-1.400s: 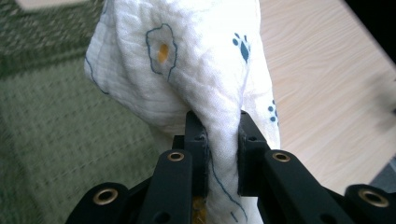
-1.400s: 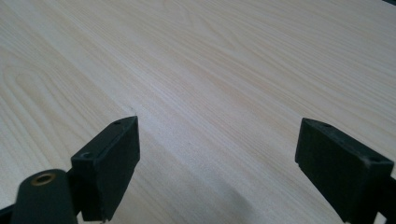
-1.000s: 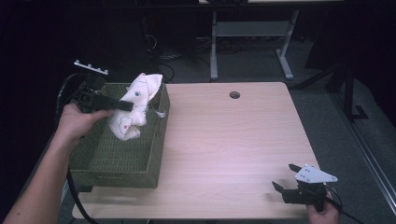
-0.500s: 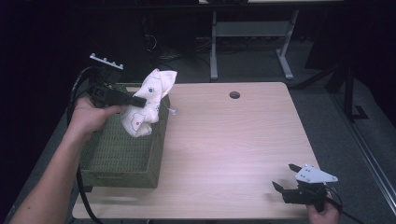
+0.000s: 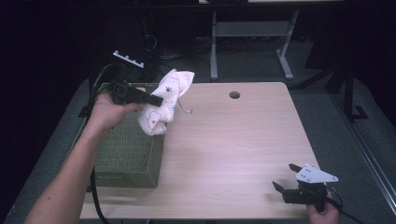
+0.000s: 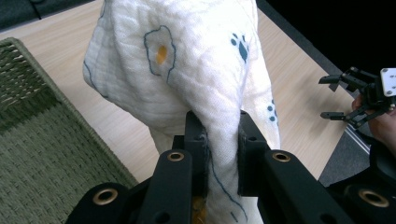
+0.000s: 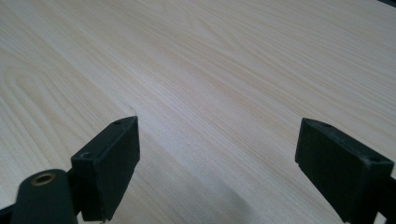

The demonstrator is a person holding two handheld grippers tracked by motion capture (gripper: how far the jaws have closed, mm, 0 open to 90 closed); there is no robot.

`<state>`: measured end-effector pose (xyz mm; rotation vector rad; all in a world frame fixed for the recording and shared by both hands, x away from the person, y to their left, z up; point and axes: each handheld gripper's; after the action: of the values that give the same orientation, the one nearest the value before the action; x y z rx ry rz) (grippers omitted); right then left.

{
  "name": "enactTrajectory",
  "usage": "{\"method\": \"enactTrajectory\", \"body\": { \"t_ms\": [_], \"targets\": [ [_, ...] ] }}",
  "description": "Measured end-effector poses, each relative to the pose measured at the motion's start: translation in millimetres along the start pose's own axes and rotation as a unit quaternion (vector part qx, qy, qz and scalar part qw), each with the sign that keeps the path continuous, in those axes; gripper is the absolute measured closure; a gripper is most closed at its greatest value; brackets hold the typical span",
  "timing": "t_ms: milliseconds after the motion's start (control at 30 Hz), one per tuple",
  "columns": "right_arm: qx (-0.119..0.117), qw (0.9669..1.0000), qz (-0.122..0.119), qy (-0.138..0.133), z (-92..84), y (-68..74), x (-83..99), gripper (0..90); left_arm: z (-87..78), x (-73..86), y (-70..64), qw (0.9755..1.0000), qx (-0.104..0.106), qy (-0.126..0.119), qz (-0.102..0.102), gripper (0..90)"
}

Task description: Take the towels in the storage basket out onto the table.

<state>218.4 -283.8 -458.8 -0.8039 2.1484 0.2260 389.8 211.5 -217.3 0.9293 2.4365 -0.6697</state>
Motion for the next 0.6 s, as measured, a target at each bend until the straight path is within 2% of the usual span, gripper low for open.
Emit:
{"method": "enactTrajectory", "body": {
  "t_ms": [333, 600],
  "targets": [
    [0.0, 1.0, -0.002, -0.003, 0.1, -0.7, -0.2, 13.5, 14.8, -15.9, -8.5, 0.9999, 0.004, 0.007, 0.007, 78.6],
    [-0.002, 1.0, 0.0, -0.003, 0.1, -1.1, -0.6, 13.5, 30.3, -29.2, -18.7, 0.9995, 0.009, 0.019, 0.022, 78.6]
  ]
}}
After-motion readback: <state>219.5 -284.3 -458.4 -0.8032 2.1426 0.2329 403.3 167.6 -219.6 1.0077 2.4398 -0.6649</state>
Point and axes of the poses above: each handheld gripper's, and its own axes: z roughly forward along the jaws, x roughly out of its underside, y roughly to its left, and after that the axes turned 5 degrees about y, right-handed
